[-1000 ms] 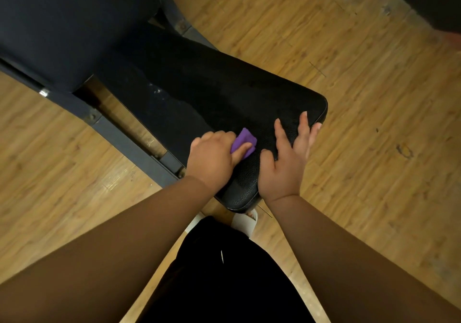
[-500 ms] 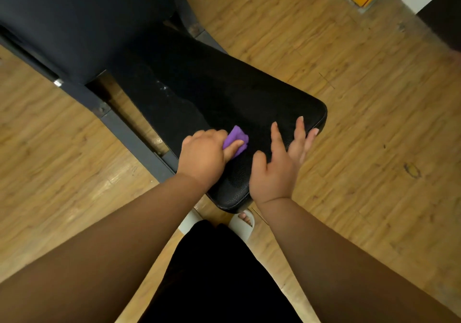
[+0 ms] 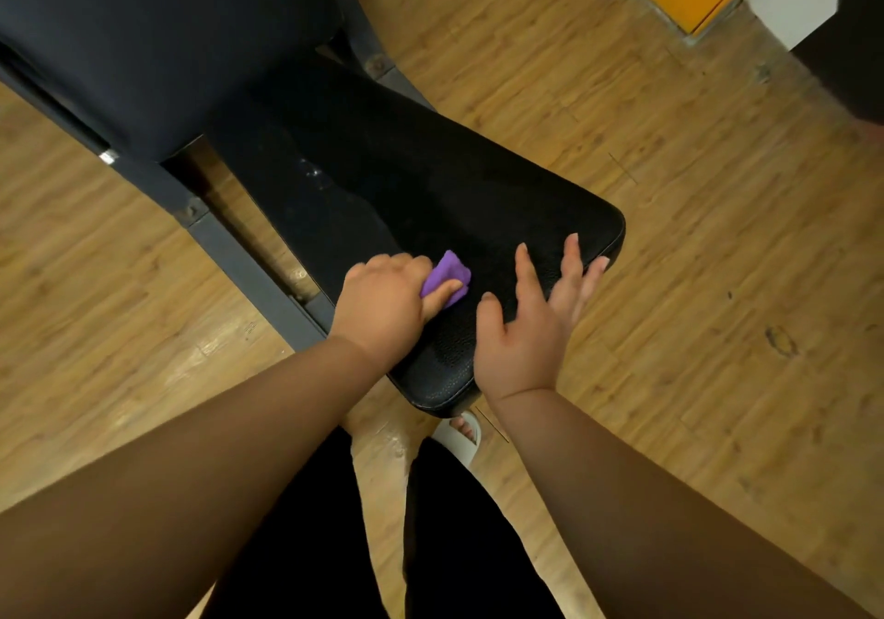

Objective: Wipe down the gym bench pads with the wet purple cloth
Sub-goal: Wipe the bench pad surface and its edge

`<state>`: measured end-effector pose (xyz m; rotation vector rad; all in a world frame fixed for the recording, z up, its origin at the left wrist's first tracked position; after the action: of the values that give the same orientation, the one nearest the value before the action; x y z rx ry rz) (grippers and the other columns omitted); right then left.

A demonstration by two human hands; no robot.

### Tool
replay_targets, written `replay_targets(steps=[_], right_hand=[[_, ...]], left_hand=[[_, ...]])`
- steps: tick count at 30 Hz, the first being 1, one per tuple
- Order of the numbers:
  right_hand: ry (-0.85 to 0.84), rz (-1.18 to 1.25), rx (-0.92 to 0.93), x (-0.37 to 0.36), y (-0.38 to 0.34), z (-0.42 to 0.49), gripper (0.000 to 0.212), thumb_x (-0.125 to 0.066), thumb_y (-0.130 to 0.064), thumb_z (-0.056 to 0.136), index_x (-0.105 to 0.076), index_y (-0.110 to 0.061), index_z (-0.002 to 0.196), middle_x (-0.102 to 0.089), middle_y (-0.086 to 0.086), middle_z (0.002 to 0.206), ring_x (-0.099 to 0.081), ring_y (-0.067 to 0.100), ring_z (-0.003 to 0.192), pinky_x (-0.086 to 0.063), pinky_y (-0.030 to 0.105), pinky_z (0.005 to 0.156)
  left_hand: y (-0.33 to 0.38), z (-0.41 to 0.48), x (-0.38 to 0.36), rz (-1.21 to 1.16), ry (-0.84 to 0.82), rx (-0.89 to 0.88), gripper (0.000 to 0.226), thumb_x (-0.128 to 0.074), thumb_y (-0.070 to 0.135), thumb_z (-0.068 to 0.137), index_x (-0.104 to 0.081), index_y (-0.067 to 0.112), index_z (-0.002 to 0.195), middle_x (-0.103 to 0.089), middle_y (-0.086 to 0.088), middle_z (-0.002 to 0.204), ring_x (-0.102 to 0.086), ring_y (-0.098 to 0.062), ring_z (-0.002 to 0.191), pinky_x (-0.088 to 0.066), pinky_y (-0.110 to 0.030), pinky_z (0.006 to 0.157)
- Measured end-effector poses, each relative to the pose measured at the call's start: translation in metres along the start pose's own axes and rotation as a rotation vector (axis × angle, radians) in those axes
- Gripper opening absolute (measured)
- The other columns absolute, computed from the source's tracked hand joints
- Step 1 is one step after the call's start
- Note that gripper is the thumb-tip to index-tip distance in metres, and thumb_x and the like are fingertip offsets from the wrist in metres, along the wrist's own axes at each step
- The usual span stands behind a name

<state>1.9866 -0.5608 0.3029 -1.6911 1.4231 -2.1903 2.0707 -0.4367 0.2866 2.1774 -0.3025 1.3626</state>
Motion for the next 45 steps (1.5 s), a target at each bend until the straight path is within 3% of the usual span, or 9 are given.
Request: replay_targets(steps=[4, 7, 12, 17, 22, 28, 35, 40, 45], right_hand=[[-0.01, -0.024, -0.02, 0.001, -0.001, -0.001, 0.053, -0.054, -0.03, 0.086, -0.053, -0.016, 0.137, -0.011, 0.006, 0.161, 0.012, 0.023, 0.148, -0.006, 0.034, 0.115], [-0.011, -0.146, -0.062, 0.002, -0.009, -0.003, 0.053, -0.055, -0.031, 0.088, -0.05, -0.019, 0.14, -0.009, 0.006, 0.162, 0.013, 0.023, 0.148, -0.01, 0.037, 0.116], [-0.166, -0.524, -0.202, 0.001, -0.029, -0.006, 0.06, -0.039, -0.044, 0.098, -0.022, -0.026, 0.153, 0.008, 0.006, 0.162, 0.02, 0.028, 0.146, -0.009, 0.04, 0.12], [-0.235, -0.696, -0.25, -0.012, -0.05, -0.023, 0.068, -0.028, -0.05, 0.1, -0.004, -0.018, 0.155, 0.015, 0.012, 0.161, 0.021, 0.028, 0.146, 0.012, 0.038, 0.116], [-0.178, -0.786, -0.294, -0.033, -0.062, -0.036, 0.068, -0.024, -0.05, 0.1, -0.003, -0.017, 0.155, 0.01, 0.011, 0.162, 0.016, 0.027, 0.148, 0.013, 0.044, 0.116], [-0.156, -0.808, -0.322, -0.039, -0.062, -0.034, 0.067, -0.022, -0.053, 0.099, -0.005, -0.019, 0.155, 0.009, 0.01, 0.162, 0.014, 0.026, 0.148, 0.011, 0.046, 0.117], [-0.049, -0.842, -0.299, -0.042, -0.059, -0.035, 0.064, -0.032, -0.049, 0.097, -0.024, -0.017, 0.152, -0.011, 0.012, 0.161, -0.004, 0.029, 0.149, -0.004, 0.049, 0.119], [-0.019, -0.853, -0.292, -0.044, -0.056, -0.035, 0.064, -0.033, -0.049, 0.096, -0.028, -0.016, 0.151, -0.016, 0.013, 0.16, -0.008, 0.029, 0.149, -0.005, 0.05, 0.118], [0.032, -0.859, -0.271, -0.045, -0.056, -0.035, 0.065, -0.031, -0.049, 0.094, -0.032, -0.015, 0.149, -0.021, 0.014, 0.159, -0.012, 0.029, 0.148, -0.007, 0.05, 0.118]], left_hand=[[-0.012, 0.033, 0.002, -0.057, -0.028, 0.045, 0.046, -0.03, 0.055, 0.098, -0.056, 0.018, 0.101, -0.057, -0.001, 0.095, -0.055, -0.022, 0.094, -0.043, -0.038, 0.087], [-0.013, 0.039, 0.003, -0.101, -0.05, 0.028, 0.045, -0.031, 0.053, 0.099, -0.056, 0.017, 0.105, -0.058, -0.003, 0.097, -0.056, -0.022, 0.094, -0.044, -0.039, 0.087], [-0.019, -0.004, 0.002, -0.135, -0.046, -0.125, 0.049, -0.026, 0.057, 0.093, -0.057, 0.019, 0.096, -0.056, 0.0, 0.088, -0.054, -0.019, 0.087, -0.044, -0.037, 0.084], [-0.026, 0.009, 0.004, -0.083, -0.089, -0.135, 0.041, -0.031, 0.054, 0.099, -0.055, 0.021, 0.099, -0.052, 0.002, 0.088, -0.054, -0.02, 0.09, -0.04, -0.034, 0.083], [-0.04, 0.046, 0.0, -0.147, -0.09, -0.028, 0.047, -0.029, 0.056, 0.099, -0.057, 0.018, 0.102, -0.059, -0.004, 0.094, -0.057, -0.024, 0.091, -0.043, -0.038, 0.082], [-0.042, 0.009, -0.002, -0.15, -0.063, -0.267, 0.048, -0.028, 0.055, 0.098, -0.059, 0.018, 0.097, -0.06, 0.0, 0.088, -0.057, -0.018, 0.084, -0.046, -0.038, 0.08], [-0.043, 0.061, 0.002, -0.085, -0.062, -0.164, 0.044, -0.031, 0.054, 0.1, -0.057, 0.018, 0.097, -0.054, -0.001, 0.087, -0.056, -0.021, 0.088, -0.037, -0.034, 0.078], [-0.052, 0.024, 0.0, -0.059, -0.056, -0.322, 0.046, -0.028, 0.054, 0.098, -0.057, 0.019, 0.095, -0.057, 0.0, 0.086, -0.055, -0.017, 0.081, -0.045, -0.035, 0.078], [-0.054, 0.044, 0.001, 0.068, -0.06, -0.329, 0.055, -0.018, 0.057, 0.095, -0.057, 0.017, 0.096, -0.056, -0.001, 0.088, -0.056, -0.022, 0.088, -0.039, -0.034, 0.078]])
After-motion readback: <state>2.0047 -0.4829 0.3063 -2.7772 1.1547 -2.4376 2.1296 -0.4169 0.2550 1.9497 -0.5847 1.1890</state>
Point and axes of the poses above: each hand's wrist, its own z-axis towards the middle knuckle, its own x-axis out of the back of the hand, y = z × x, the point moved 5 cm from there along z, towards the middle knuckle
